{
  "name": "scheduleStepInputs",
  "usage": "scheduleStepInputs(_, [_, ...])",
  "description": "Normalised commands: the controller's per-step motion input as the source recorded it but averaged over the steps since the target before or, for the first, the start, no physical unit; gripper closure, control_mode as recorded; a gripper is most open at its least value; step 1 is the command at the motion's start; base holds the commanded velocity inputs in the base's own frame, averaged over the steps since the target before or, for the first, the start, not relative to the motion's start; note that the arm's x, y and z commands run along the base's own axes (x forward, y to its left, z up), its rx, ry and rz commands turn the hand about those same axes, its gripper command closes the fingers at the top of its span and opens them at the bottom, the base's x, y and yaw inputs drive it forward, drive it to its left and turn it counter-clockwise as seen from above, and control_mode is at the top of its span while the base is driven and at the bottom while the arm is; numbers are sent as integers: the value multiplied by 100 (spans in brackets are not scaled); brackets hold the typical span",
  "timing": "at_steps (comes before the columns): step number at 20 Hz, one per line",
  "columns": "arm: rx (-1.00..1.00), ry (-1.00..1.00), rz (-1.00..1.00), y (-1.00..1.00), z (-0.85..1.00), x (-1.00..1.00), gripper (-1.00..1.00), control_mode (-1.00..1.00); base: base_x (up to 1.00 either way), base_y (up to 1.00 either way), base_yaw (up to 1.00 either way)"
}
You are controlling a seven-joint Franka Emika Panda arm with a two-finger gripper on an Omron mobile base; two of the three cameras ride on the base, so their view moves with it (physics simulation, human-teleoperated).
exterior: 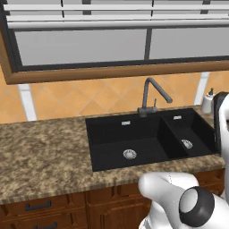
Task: Pick the bell pepper from the sink and place it in the bowl. Then pick the bowl and place it in the microwave. Then close the microwave door and press the start button.
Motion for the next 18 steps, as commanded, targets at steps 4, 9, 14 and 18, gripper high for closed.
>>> scheduleStepInputs(4, [15,4,9,97,100,-32,100,-100,0,0,0])
scheduleStepInputs(9, [7,-12,3,94,85,-62,100,-100,0,0,0])
scheduleStepInputs(14, [1,-19,6,95,55,-66,100,-100,0,0,0])
scheduleStepInputs(18, [0,-36,17,100,35,-39,100,-100,0,0,0])
